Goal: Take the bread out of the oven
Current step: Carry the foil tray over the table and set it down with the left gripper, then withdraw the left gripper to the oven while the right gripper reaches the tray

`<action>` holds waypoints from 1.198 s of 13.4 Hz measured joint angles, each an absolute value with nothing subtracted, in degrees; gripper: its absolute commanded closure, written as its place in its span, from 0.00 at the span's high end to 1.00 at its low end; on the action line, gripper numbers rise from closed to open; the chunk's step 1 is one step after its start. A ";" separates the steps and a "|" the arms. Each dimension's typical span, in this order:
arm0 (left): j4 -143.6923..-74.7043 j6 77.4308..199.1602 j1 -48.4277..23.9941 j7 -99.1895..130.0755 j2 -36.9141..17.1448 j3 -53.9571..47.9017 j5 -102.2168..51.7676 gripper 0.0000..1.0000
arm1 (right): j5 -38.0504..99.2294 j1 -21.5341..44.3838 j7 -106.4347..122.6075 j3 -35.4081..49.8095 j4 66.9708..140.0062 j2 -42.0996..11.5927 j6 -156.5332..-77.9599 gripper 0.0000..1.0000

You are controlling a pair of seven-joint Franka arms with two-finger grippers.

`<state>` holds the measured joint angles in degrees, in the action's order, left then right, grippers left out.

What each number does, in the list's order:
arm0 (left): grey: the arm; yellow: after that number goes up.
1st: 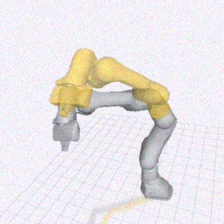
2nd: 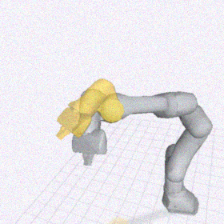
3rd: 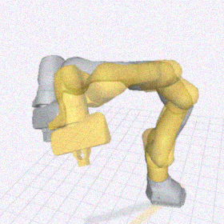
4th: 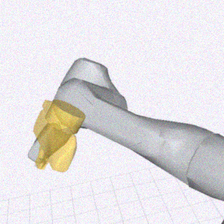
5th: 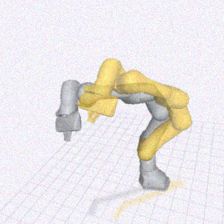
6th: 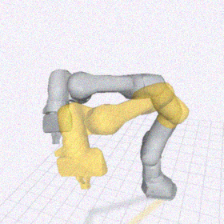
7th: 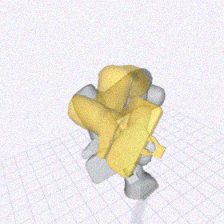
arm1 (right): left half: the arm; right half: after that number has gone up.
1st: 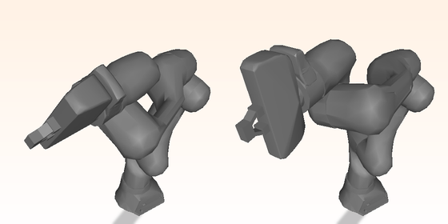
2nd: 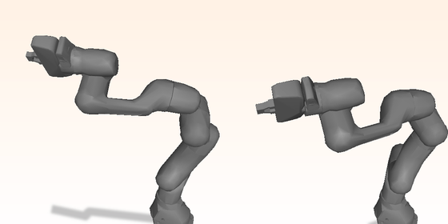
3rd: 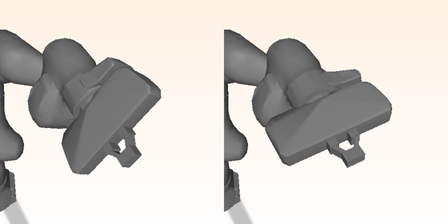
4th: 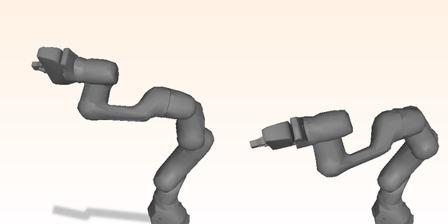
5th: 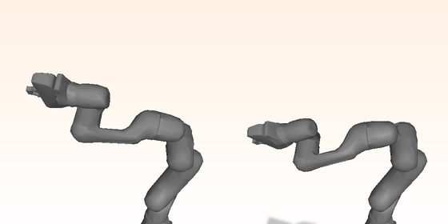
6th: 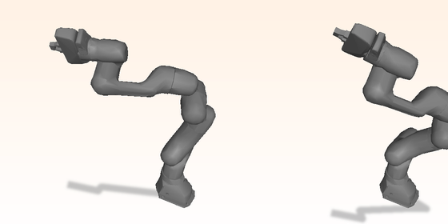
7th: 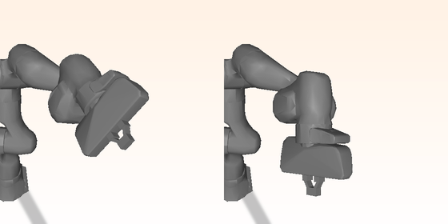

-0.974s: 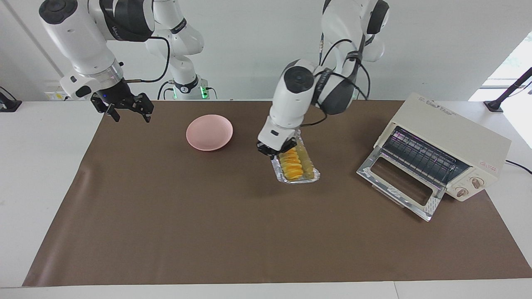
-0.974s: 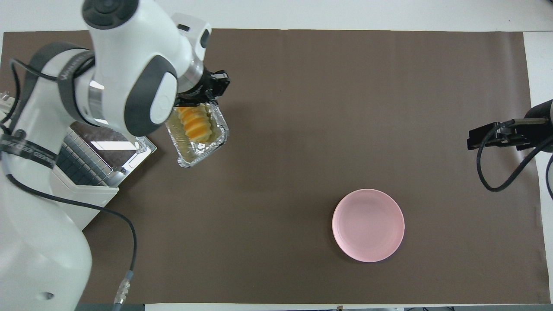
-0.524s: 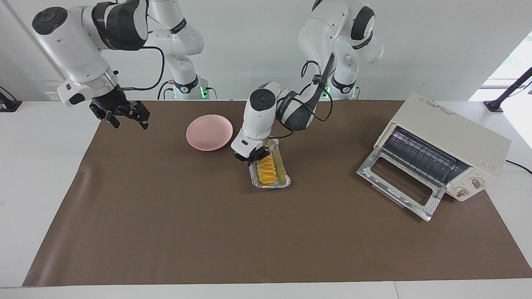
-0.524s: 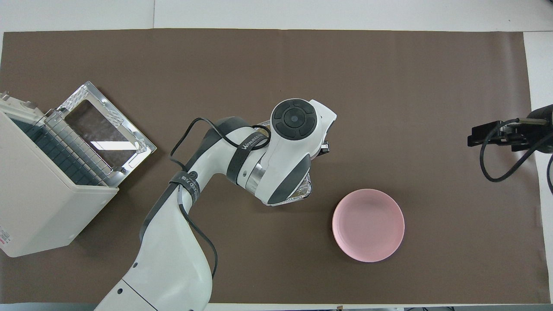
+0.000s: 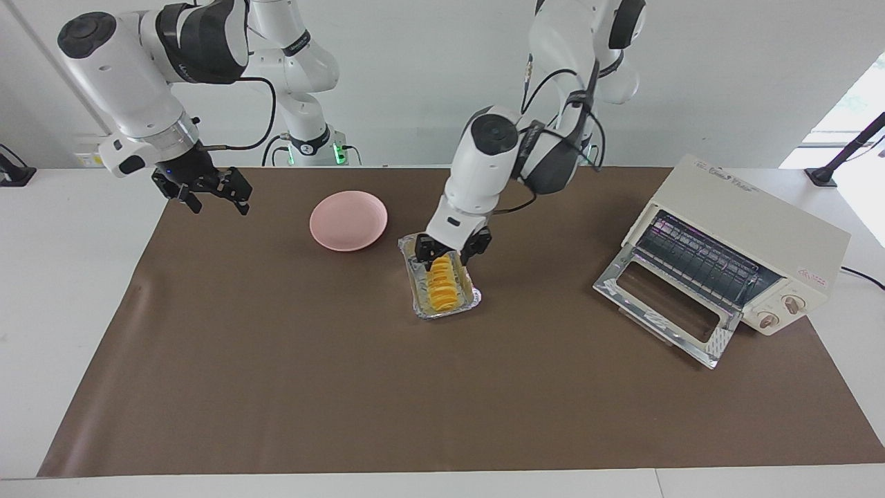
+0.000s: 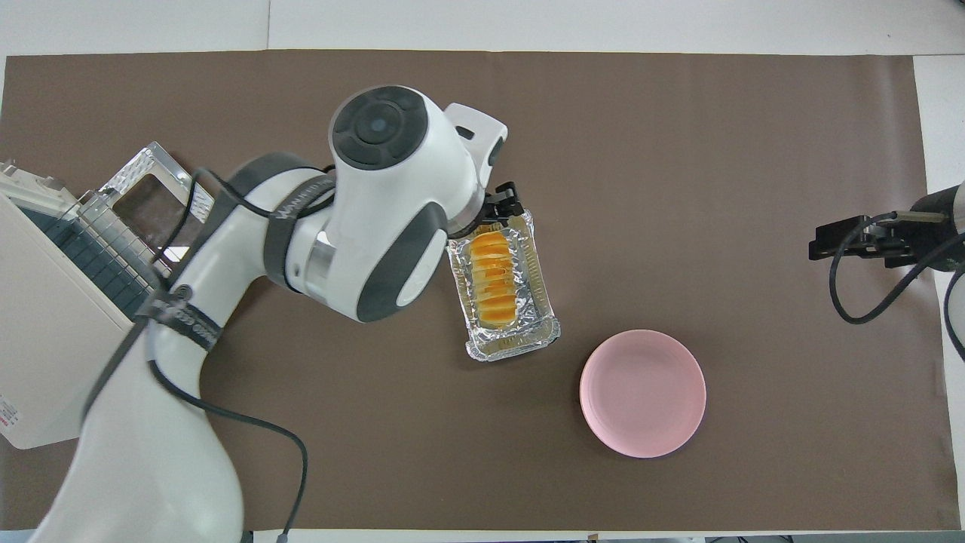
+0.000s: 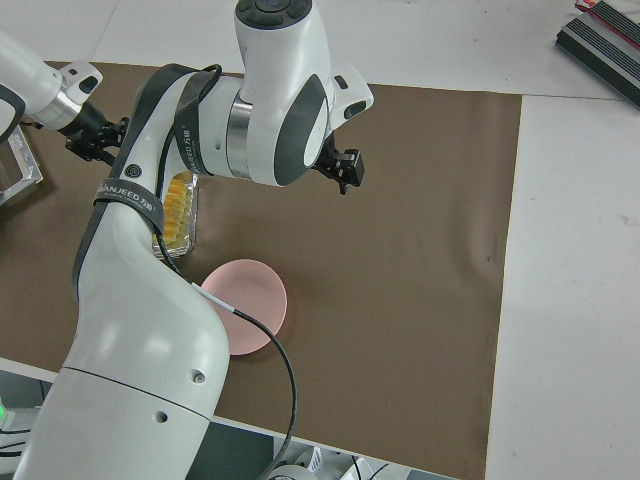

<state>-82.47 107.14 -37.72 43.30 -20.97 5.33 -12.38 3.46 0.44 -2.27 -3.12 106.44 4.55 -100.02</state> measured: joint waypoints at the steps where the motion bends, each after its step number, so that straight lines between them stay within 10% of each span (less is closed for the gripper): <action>1: -82.47 102.69 -34.17 43.10 -18.03 5.55 -12.31 1.00 | 3.58 2.71 -2.30 -2.91 106.89 4.52 -101.05 1.00; 9: -83.21 78.92 -13.02 11.40 -6.57 5.71 1.88 1.00 | 3.59 26.71 -16.02 -2.04 108.61 -7.33 -118.08 1.00; 16: -92.17 77.87 -4.87 8.70 2.00 -1.36 2.17 1.00 | 3.60 29.40 -19.68 -2.77 110.84 -17.93 -128.42 0.91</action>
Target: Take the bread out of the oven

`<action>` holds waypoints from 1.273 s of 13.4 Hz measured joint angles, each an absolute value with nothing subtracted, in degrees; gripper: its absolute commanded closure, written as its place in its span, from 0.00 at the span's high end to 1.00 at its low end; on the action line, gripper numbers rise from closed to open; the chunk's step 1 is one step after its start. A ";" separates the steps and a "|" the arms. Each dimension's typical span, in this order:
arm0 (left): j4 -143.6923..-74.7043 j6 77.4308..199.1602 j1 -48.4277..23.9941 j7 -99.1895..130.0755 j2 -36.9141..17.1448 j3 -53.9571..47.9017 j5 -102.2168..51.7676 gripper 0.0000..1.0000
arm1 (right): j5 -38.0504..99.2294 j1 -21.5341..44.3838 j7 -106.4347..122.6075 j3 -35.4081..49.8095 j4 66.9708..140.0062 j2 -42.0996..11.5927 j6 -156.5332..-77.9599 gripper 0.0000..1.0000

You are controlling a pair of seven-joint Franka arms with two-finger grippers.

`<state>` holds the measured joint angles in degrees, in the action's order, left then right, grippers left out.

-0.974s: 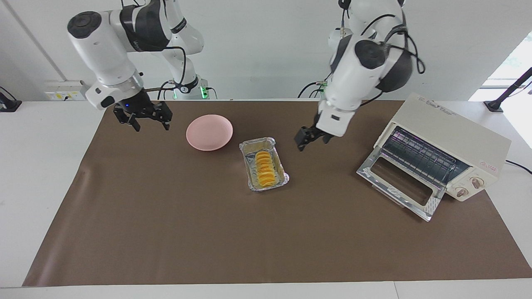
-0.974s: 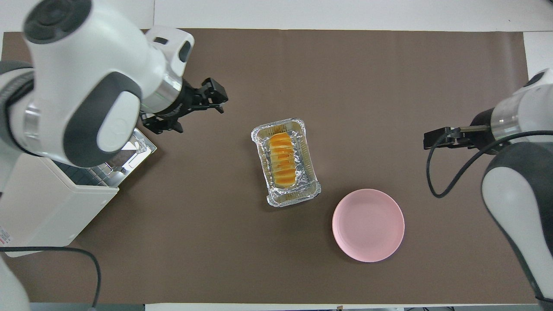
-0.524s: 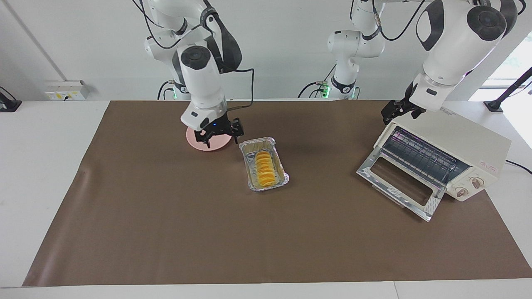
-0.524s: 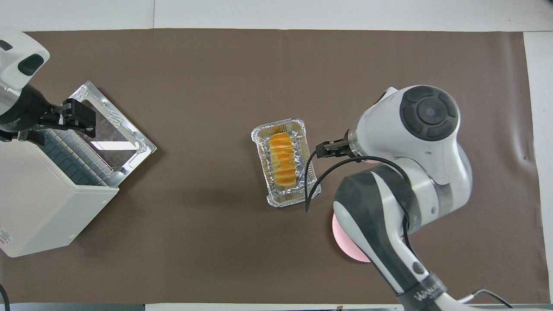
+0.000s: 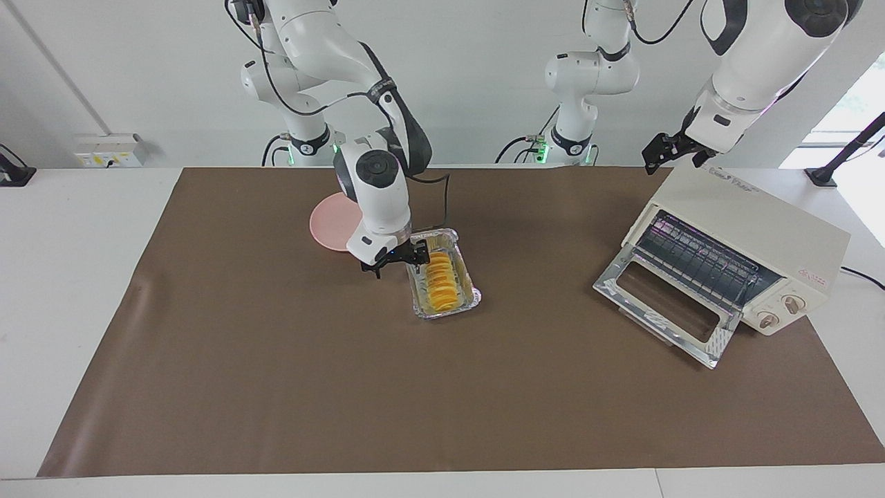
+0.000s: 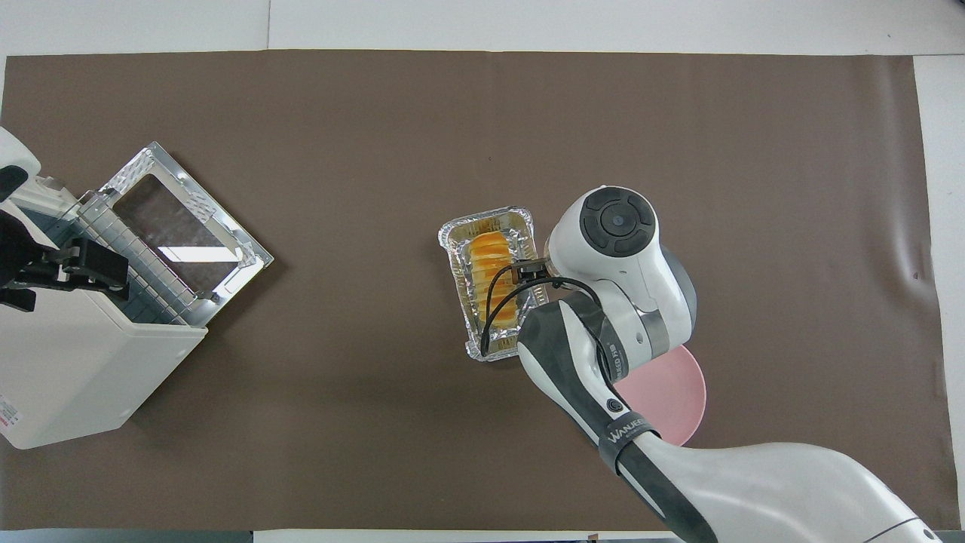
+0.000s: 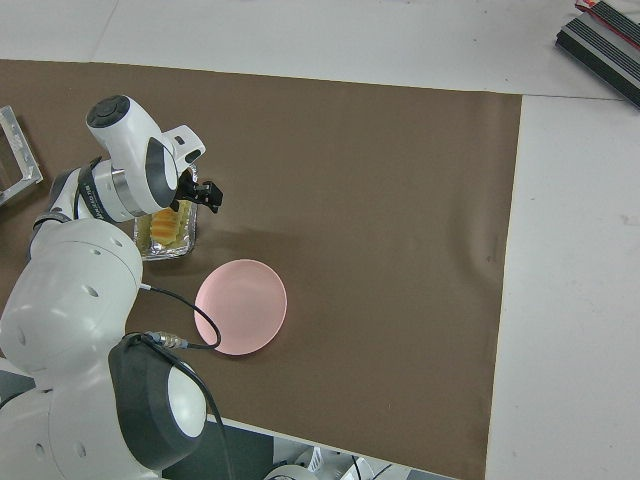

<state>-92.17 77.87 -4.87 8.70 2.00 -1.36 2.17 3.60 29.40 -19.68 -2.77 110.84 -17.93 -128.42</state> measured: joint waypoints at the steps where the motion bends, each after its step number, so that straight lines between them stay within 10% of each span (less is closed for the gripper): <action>1: -92.49 79.10 -4.33 8.70 1.99 -2.00 1.65 1.00 | 3.66 29.40 -19.81 -2.77 111.28 -18.25 -128.99 0.82; 5: -92.80 81.51 -4.01 8.70 0.94 -2.28 0.73 1.00 | 4.07 29.45 -19.85 -2.72 111.61 -18.42 -129.20 0.01; 17: -91.91 81.64 -3.84 7.95 0.38 -3.27 0.69 1.00 | 5.95 26.45 -21.46 -2.70 110.81 -16.90 -129.43 0.00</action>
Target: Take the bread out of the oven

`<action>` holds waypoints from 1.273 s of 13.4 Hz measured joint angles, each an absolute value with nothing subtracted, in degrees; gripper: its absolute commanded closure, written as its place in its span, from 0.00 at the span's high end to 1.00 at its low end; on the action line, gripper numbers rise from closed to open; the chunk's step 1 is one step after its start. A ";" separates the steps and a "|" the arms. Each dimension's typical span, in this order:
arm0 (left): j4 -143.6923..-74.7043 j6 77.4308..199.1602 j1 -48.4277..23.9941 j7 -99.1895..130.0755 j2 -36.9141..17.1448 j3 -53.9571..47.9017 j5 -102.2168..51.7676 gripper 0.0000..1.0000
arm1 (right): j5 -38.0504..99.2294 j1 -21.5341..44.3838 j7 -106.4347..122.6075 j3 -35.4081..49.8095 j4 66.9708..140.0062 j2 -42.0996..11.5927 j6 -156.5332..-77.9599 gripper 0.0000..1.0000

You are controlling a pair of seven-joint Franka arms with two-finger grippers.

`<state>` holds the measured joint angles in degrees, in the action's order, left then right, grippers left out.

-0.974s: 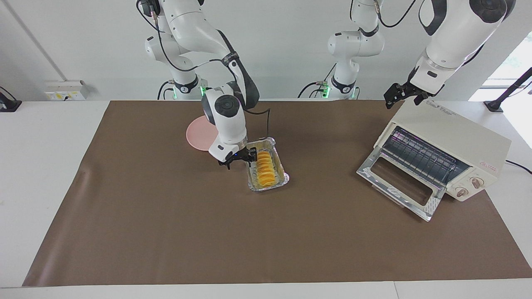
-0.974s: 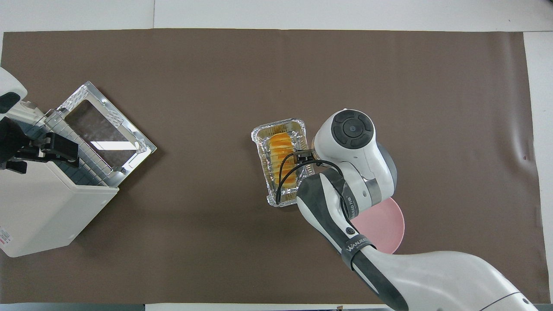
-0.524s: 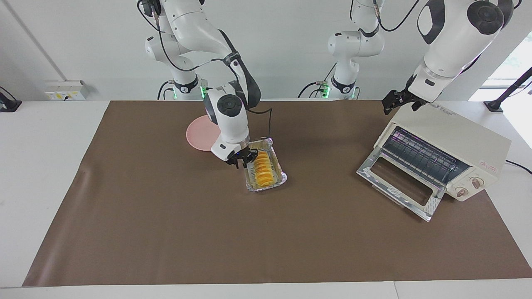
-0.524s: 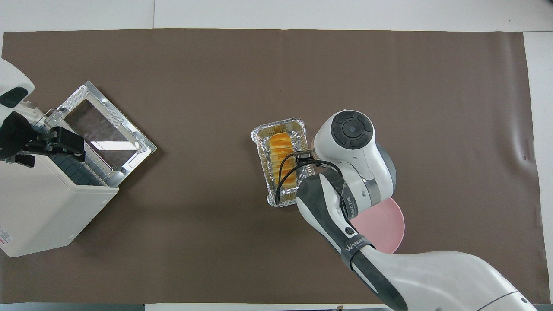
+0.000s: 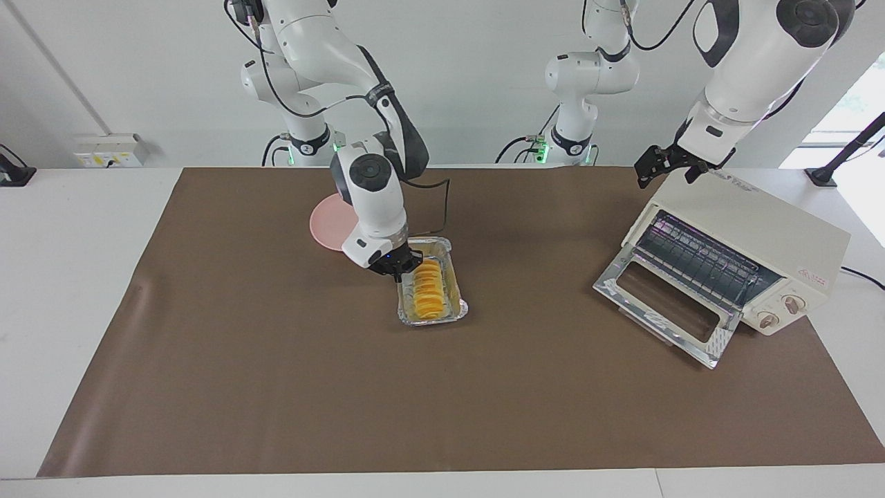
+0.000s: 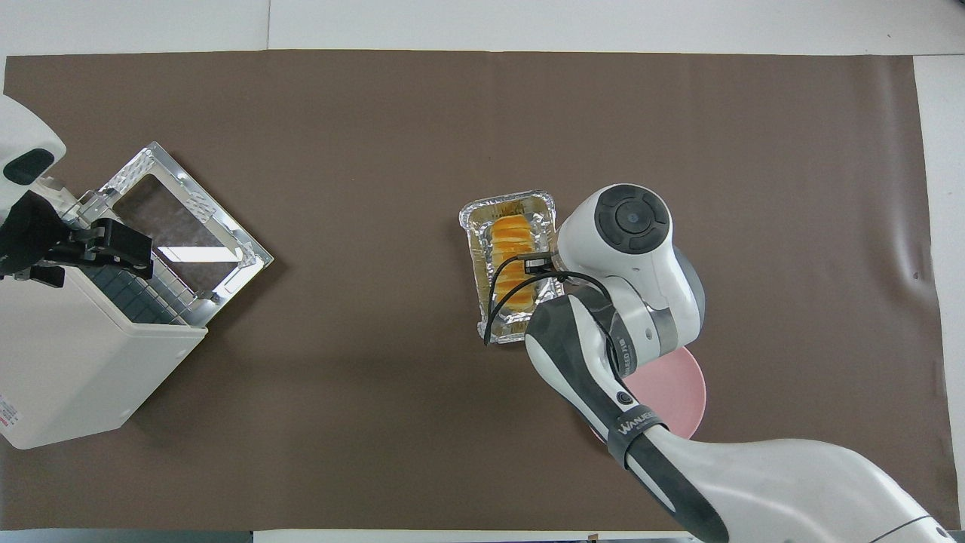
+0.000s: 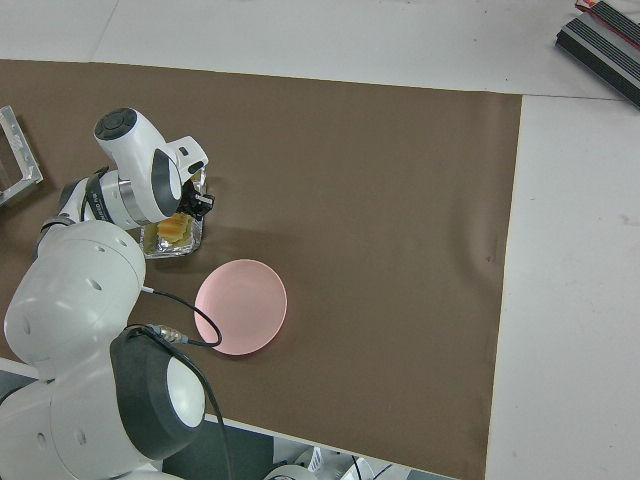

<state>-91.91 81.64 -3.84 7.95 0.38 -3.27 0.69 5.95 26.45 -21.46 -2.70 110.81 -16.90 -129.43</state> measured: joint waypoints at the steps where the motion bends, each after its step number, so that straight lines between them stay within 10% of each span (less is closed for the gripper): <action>1: -91.91 81.64 -3.83 7.73 0.41 -3.27 0.69 1.00 | 6.66 24.13 -19.98 -2.76 110.70 -16.22 -129.34 0.00; 7: -91.88 81.63 -3.23 7.65 0.80 -3.10 0.69 1.00 | 15.65 8.95 -2.61 -3.03 110.70 -14.53 -128.62 0.00; 17: -91.88 81.63 -2.70 7.65 0.89 -2.95 0.69 1.00 | 15.87 7.82 2.01 -2.78 113.44 -14.91 -129.64 0.00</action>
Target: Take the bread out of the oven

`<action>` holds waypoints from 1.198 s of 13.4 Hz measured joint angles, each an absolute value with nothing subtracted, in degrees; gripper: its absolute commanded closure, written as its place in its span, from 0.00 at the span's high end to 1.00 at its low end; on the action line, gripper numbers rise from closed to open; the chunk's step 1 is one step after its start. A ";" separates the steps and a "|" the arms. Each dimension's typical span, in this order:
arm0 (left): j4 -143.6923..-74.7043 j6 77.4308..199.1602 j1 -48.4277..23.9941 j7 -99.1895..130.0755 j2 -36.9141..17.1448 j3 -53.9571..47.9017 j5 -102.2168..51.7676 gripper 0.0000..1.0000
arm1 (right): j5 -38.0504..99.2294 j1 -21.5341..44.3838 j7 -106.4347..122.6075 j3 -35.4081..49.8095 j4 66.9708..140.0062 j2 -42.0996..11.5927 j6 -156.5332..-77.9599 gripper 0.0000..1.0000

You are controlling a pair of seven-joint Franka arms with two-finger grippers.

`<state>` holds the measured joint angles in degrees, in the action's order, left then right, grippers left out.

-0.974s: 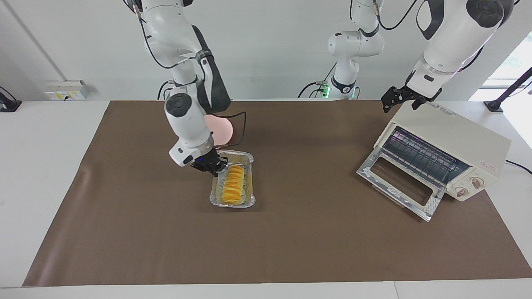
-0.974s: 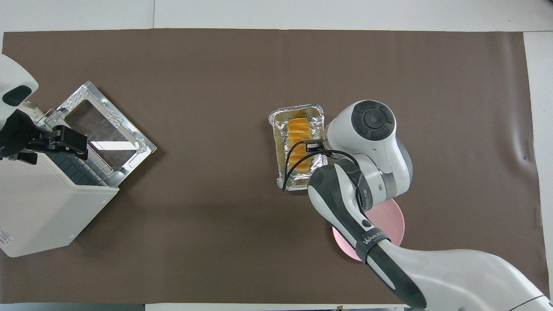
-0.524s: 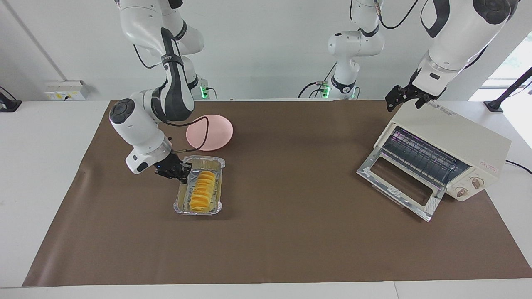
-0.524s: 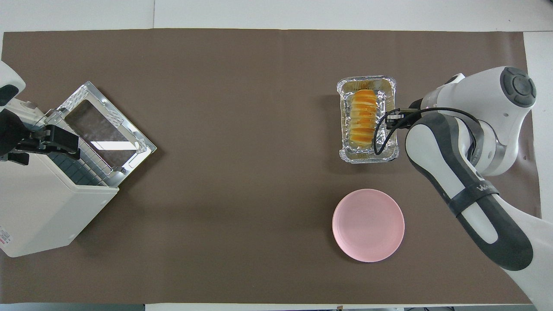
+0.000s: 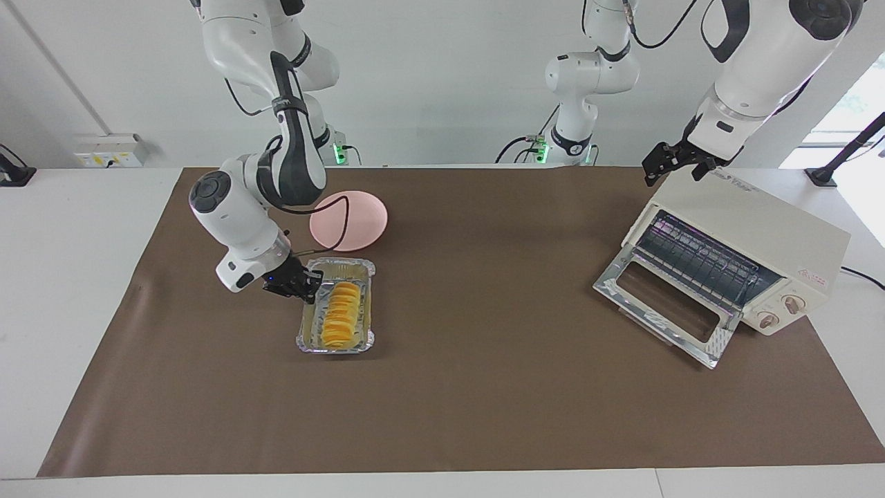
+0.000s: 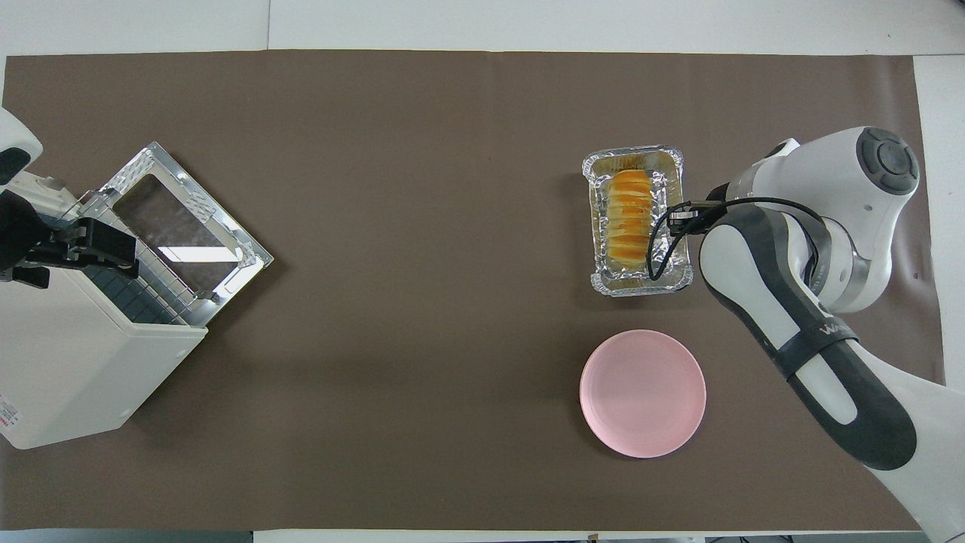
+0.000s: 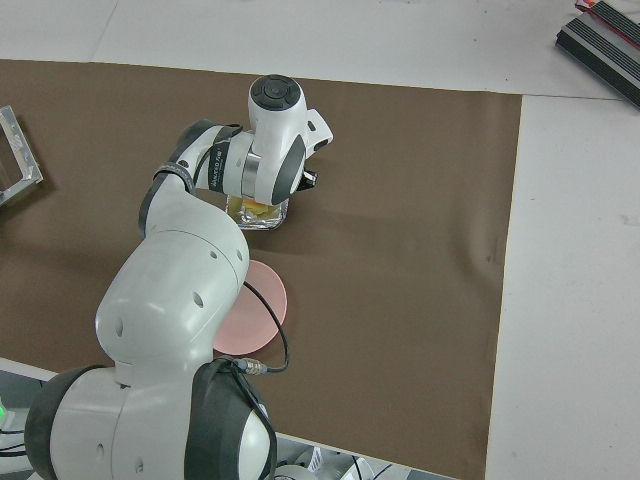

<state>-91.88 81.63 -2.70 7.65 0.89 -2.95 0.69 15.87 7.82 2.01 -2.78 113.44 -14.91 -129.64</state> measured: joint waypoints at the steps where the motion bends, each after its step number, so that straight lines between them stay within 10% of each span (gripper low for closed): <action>1: -91.88 81.63 -2.70 7.65 0.89 -2.95 0.69 1.00 | 15.87 7.81 2.01 -2.80 113.83 -14.91 -129.90 0.00; 4: -91.88 81.63 -2.70 7.65 0.89 -2.95 0.69 1.00 | 15.88 7.74 2.02 -2.88 114.07 -14.85 -130.04 1.00; 16: -91.88 81.63 -2.70 7.65 0.89 -2.96 0.69 1.00 | 6.73 4.08 2.26 -3.41 112.15 5.21 -108.37 1.00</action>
<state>-91.88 81.63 -2.70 7.65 0.89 -2.96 0.69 6.73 4.08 2.26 -3.41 112.15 5.21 -108.37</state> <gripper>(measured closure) 0.000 0.000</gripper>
